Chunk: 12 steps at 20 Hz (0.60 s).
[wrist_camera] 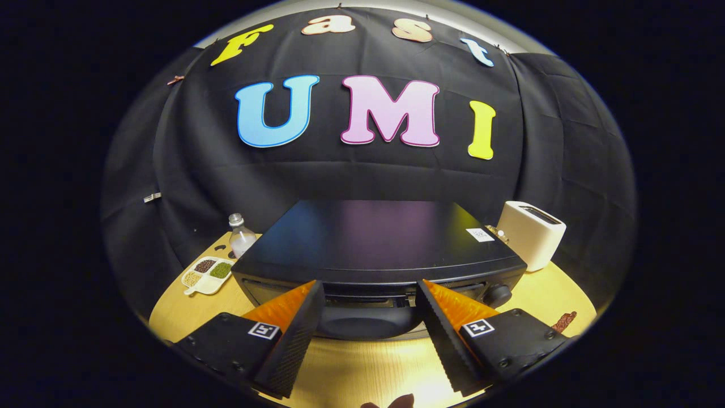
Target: Open the toaster oven, put the food inside, and close the toaster oven door.
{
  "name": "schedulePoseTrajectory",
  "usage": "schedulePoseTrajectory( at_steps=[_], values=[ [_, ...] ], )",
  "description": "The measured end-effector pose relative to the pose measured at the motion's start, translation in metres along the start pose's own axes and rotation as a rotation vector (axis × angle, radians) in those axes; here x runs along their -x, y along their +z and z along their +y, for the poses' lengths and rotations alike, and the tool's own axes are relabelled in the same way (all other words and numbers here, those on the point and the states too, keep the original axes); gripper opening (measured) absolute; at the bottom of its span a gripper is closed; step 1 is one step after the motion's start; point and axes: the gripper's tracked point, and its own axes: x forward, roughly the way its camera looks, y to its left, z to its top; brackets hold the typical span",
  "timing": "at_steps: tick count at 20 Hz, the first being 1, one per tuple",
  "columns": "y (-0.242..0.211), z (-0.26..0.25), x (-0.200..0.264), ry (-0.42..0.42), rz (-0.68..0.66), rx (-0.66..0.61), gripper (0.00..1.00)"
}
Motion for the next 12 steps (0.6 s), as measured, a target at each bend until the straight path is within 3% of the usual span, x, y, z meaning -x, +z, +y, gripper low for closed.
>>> schedulePoseTrajectory(
  at_steps=[12],
  values=[
    [-0.043, 0.001, 0.052, 0.003, 0.042, -0.031, 1.0]
  ],
)
